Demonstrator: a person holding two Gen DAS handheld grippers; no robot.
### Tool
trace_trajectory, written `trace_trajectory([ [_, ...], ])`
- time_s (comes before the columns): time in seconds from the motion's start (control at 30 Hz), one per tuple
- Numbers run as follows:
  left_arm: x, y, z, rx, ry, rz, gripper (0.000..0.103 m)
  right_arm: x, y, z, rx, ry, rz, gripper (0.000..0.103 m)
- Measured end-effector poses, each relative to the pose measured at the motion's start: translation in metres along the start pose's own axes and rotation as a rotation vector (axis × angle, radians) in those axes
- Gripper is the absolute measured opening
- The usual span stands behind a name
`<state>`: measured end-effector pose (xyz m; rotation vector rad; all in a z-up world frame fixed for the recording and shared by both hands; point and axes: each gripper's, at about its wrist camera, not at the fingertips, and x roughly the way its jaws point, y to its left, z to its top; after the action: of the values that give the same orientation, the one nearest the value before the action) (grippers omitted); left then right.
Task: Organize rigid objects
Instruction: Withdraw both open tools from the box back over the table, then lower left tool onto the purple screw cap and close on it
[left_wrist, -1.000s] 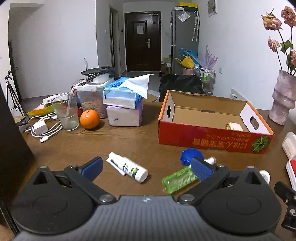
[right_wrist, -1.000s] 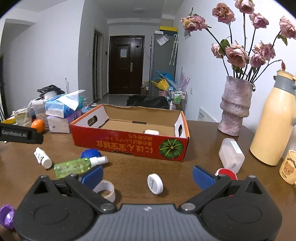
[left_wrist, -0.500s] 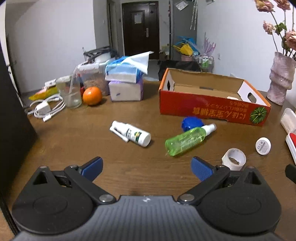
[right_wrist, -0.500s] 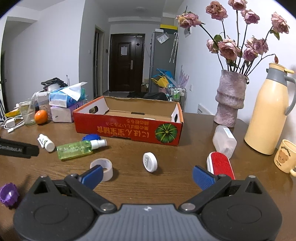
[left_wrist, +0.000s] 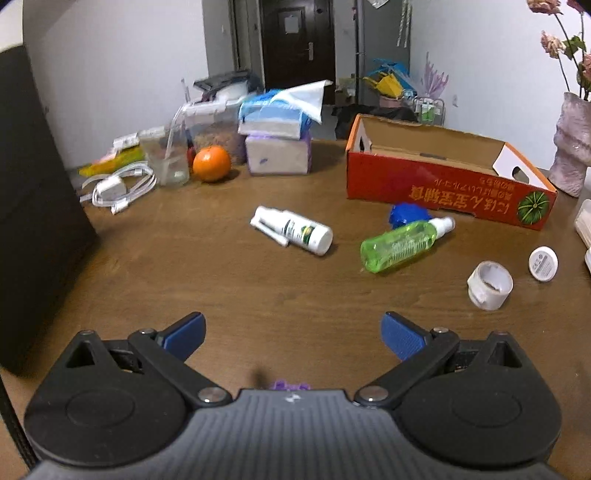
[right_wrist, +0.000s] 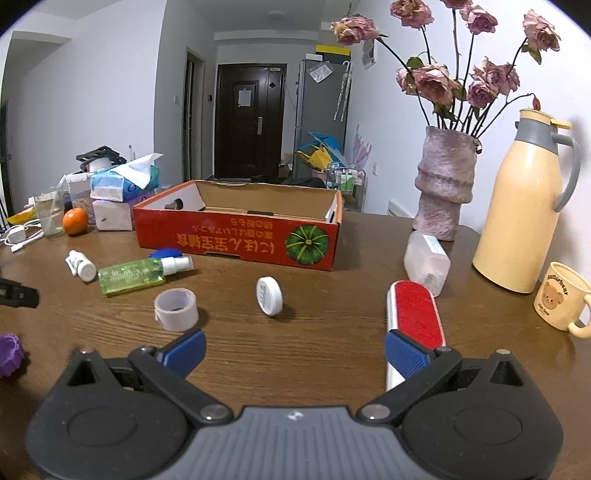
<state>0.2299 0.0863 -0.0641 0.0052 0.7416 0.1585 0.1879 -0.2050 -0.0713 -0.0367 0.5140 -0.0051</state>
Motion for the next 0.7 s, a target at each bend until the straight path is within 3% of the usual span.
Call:
trace_trajectory([
  [0.43, -0.006, 0.010, -0.032, 0.012, 0.085, -0.005, 0.096, -0.002, -0.026, -0.011, 0.007, 0.014, -0.049, 0.103],
  [0.6, 0.001, 0.014, -0.038, 0.006, 0.131, -0.039, 0.082, -0.003, -0.026, -0.012, 0.004, 0.021, -0.069, 0.103],
  [0.7, 0.005, 0.015, -0.045, 0.010, 0.137, -0.074, 0.067, -0.003, -0.022, -0.012, -0.006, 0.023, -0.078, 0.103],
])
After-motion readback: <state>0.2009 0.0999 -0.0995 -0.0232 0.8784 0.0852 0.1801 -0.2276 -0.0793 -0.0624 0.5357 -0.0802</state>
